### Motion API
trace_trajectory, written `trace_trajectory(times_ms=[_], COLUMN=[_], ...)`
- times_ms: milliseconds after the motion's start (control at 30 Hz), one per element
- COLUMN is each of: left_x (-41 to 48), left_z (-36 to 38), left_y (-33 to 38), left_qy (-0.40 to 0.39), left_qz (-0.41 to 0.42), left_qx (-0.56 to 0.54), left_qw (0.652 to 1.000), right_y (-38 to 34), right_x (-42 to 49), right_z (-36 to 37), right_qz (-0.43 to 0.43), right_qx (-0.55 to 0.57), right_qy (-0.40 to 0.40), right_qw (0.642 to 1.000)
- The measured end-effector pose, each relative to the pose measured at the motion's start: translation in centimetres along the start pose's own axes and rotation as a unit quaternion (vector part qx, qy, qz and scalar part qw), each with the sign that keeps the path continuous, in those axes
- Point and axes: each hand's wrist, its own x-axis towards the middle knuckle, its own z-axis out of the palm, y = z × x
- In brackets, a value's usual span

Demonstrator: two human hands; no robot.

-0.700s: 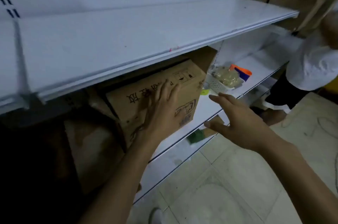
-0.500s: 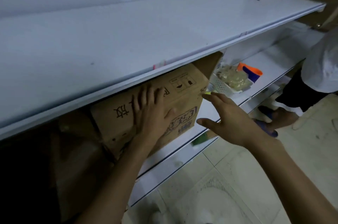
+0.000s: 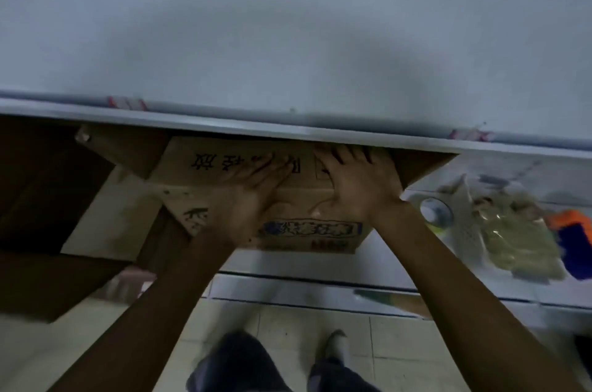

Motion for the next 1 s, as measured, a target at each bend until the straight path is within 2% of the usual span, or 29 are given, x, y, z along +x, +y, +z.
trace_trajectory(times_ms=[133, 267, 333, 533, 800, 1000], left_x=[0.0, 0.4, 0.9, -2.2, -10.1, -17.3], left_z=[-0.2, -1.6, -2.4, -5.1, -9.5, -13.6], left_y=[1.3, 1.5, 2.3, 6.6, 10.7, 13.7], left_qy=[-0.04, -0.2, -0.251, -0.28, -0.269, -0.203], left_qz=[-0.054, -0.114, -0.137, -0.11, -0.032, 0.031], left_qx=[0.007, 0.026, 0.059, 0.116, 0.105, 0.07], left_qw=[0.998, 0.973, 0.956, 0.947, 0.957, 0.976], right_y=[0.2, 0.0, -0.2, -1.6, -7.2, -13.2], right_x=[0.4, -0.9, -1.8, -7.1, -18.8, -28.9], right_z=[0.3, 0.0, 0.0, 0.8, 0.8, 0.9], right_qz=[-0.058, -0.069, -0.066, -0.046, 0.005, -0.018], right_qx=[0.032, 0.027, 0.016, -0.006, 0.033, -0.008], right_qy=[0.003, 0.012, 0.028, 0.05, 0.007, 0.078], right_qw=[0.998, 0.997, 0.997, 0.998, 0.999, 0.997])
